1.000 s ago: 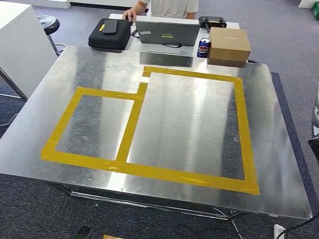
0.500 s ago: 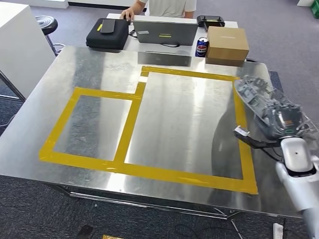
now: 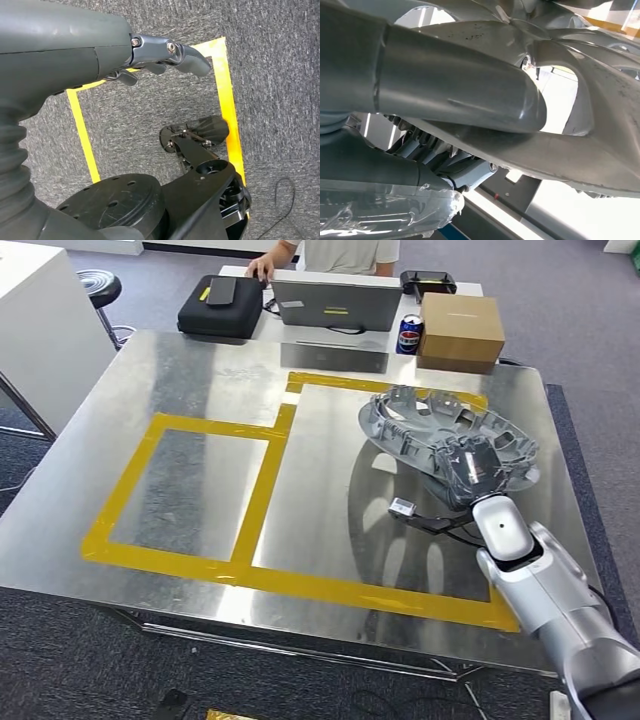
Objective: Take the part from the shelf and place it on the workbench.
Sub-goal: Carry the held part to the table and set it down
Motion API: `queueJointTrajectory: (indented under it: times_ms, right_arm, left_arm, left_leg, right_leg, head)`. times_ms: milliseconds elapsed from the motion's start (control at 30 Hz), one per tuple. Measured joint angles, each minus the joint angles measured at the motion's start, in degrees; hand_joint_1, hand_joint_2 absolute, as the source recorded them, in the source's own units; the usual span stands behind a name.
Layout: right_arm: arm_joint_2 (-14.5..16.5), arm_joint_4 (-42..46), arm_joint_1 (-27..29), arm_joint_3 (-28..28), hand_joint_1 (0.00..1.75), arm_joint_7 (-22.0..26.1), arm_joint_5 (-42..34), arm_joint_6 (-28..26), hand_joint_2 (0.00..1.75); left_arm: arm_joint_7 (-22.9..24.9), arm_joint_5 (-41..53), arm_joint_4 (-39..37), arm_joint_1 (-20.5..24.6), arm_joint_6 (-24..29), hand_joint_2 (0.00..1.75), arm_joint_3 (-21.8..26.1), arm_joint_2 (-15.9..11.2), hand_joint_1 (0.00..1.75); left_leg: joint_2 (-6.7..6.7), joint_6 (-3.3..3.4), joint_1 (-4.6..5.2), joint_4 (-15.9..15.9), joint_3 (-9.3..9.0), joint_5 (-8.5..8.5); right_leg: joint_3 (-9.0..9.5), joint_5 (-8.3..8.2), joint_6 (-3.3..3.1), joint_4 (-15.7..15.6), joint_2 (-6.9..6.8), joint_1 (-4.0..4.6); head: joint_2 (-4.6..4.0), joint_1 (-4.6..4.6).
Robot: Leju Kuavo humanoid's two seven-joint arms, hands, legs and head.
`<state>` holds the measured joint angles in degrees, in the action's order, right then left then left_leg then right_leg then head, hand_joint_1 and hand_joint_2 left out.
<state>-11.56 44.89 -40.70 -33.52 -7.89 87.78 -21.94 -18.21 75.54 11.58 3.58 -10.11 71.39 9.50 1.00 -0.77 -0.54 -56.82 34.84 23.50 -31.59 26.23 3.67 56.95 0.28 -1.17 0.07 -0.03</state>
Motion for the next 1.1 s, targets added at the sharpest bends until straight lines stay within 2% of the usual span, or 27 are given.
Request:
queueJointTrajectory:
  times_ms: [200,467,867,1000,1033,1100]
  right_arm:
    - [1.1,-1.2,-0.6,-1.1,1.75,1.5,0.0,0.0,0.0]
    - [8.0,-4.8,-3.3,-3.7,1.75,4.8,-1.5,0.4,0.0]
    - [14.0,-8.6,-1.6,-6.5,1.75,12.9,-10.8,2.3,0.0]
    - [15.1,-8.8,-0.7,-8.2,0.0,13.3,-11.7,2.3,0.0]
    - [15.3,-8.9,-0.4,-8.7,0.0,13.5,-12.0,2.3,0.0]
    - [15.8,-8.9,0.1,-9.5,0.0,13.8,-12.5,2.7,0.0]
  left_arm:
    - [0.2,0.0,0.0,0.0,0.2,1.75,0.0,-0.2,0.0]
    - [3.3,-0.1,0.0,0.1,0.4,1.75,0.0,-0.8,0.0]
    - [2.9,1.4,0.0,0.2,-1.1,1.75,-0.4,-0.9,0.0]
    - [2.7,2.0,0.0,0.2,-2.3,1.75,-1.1,-0.8,0.0]
    - [2.5,2.0,0.0,0.2,-2.9,1.75,-1.2,-0.8,0.0]
    - [2.0,2.0,0.0,0.1,-4.2,0.87,-1.4,-0.8,0.0]
  left_leg:
    - [-0.01,0.0,-0.01,0.0,0.01,0.0]
    - [-0.24,-0.07,-0.07,0.1,-0.02,-0.01]
    - [-0.25,-0.08,-0.07,0.1,-0.03,0.0]
    - [-0.26,-0.08,-0.07,0.1,-0.06,0.0]
    - [-0.25,-0.08,-0.08,0.1,-0.06,0.0]
    - [-0.25,-0.1,-0.08,0.1,-0.05,-0.01]
  right_leg:
    - [-0.02,-0.01,-0.01,0.0,0.03,0.03]
    - [-0.19,-0.02,-0.1,0.1,0.25,0.07]
    - [-0.19,0.01,-0.13,0.1,0.29,0.06]
    - [-0.18,0.01,-0.14,0.1,0.3,0.07]
    - [-0.17,0.01,-0.14,0.1,0.29,0.07]
    - [-0.17,0.01,-0.14,0.1,0.26,0.07]
  head:
    - [0.0,0.01]
    - [0.0,-0.01]
    - [0.0,-0.01]
    - [0.0,-0.02]
    - [0.0,-0.01]
    - [0.0,-0.01]
